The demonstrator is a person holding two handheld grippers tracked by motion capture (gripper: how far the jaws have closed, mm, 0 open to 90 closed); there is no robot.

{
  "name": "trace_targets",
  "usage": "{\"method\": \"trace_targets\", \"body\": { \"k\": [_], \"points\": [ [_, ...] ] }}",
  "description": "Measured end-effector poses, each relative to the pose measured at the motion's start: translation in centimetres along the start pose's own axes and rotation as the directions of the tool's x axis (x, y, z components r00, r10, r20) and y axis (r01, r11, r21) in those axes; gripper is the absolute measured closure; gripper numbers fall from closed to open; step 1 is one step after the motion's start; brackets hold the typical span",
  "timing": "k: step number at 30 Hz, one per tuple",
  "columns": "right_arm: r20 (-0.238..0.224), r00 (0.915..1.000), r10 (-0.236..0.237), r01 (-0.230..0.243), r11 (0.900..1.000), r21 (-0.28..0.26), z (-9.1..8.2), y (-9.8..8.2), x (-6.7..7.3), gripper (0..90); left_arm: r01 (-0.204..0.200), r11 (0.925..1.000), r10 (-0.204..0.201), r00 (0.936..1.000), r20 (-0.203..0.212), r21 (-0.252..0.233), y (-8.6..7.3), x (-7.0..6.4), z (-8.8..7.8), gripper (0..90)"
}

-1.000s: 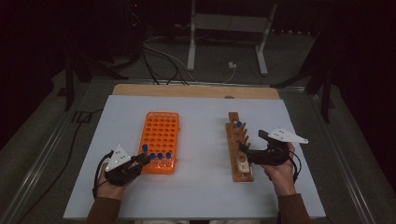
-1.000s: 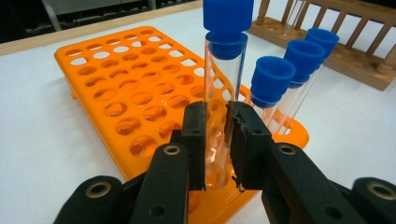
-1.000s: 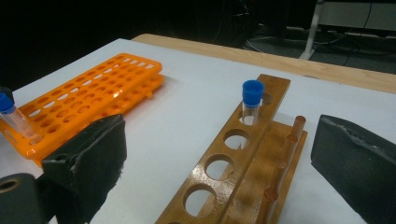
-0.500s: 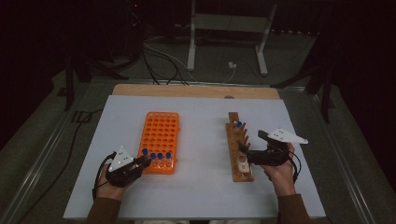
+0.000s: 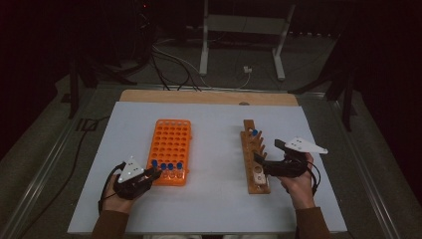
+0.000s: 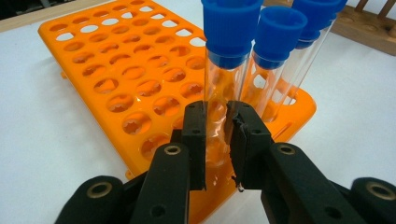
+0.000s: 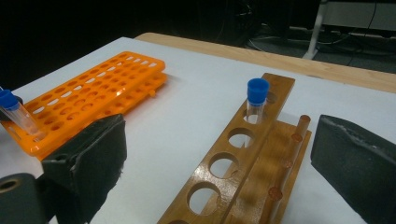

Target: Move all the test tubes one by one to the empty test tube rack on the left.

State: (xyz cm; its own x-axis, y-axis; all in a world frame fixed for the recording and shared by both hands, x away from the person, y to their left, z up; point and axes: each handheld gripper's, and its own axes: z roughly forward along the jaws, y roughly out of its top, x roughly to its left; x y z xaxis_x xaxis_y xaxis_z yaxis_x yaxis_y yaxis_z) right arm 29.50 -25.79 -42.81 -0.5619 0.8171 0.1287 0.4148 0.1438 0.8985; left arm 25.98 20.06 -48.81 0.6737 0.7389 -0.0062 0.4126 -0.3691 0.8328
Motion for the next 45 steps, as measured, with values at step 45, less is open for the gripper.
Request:
{"method": "trace_targets", "body": {
  "k": [45],
  "points": [
    [-0.011,0.9999,-0.003,0.003,1.0,-0.003,0.1,-0.1,0.1,4.1,0.024,0.9987,-0.024,0.9995,0.021,-0.045,0.0,0.2,-0.7,73.2]
  ]
}}
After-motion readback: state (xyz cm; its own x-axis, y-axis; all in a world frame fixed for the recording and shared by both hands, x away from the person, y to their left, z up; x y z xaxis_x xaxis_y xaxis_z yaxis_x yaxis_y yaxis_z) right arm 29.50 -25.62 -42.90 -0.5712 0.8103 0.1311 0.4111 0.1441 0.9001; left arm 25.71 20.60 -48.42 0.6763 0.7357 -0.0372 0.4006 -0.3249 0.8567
